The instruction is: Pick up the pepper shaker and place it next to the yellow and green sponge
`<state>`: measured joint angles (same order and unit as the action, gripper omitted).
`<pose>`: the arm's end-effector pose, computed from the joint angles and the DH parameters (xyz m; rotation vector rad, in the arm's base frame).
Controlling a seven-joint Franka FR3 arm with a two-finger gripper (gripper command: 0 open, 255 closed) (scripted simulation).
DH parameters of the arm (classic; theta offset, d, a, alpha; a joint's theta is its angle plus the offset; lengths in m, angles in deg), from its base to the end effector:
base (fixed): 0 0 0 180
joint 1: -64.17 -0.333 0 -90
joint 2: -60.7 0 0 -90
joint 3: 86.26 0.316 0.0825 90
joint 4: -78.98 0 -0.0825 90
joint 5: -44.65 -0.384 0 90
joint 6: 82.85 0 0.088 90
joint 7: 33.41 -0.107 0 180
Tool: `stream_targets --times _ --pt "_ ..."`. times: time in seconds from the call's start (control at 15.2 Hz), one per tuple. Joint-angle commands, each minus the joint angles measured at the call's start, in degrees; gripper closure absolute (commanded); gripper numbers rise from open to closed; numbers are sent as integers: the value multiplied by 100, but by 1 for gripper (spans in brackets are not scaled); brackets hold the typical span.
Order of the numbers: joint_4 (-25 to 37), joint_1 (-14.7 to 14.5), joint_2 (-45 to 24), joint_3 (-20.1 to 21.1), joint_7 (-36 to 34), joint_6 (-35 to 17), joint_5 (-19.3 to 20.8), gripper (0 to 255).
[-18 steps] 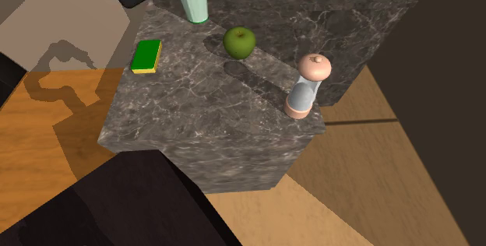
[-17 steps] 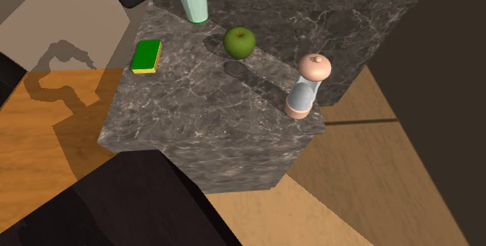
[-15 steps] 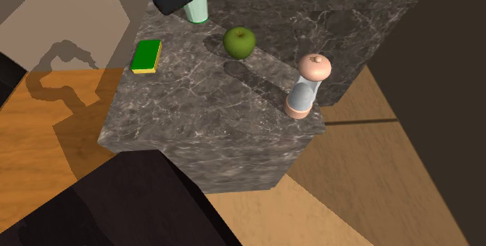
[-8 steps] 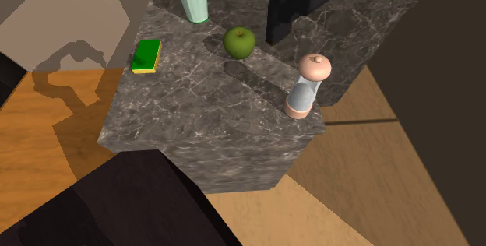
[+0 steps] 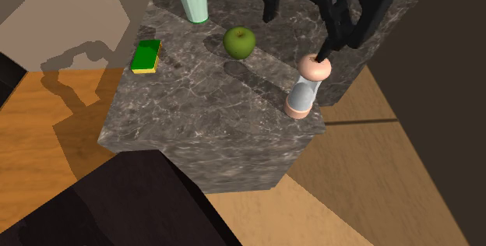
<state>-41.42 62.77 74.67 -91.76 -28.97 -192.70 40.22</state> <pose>0.4888 -0.0327 0.5283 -3.0478 0.0245 -0.0995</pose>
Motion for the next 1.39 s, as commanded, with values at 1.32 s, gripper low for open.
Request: stream_targets --times 1.32 --pt "1111 0 -2524 -68 706 -856 -441 0"
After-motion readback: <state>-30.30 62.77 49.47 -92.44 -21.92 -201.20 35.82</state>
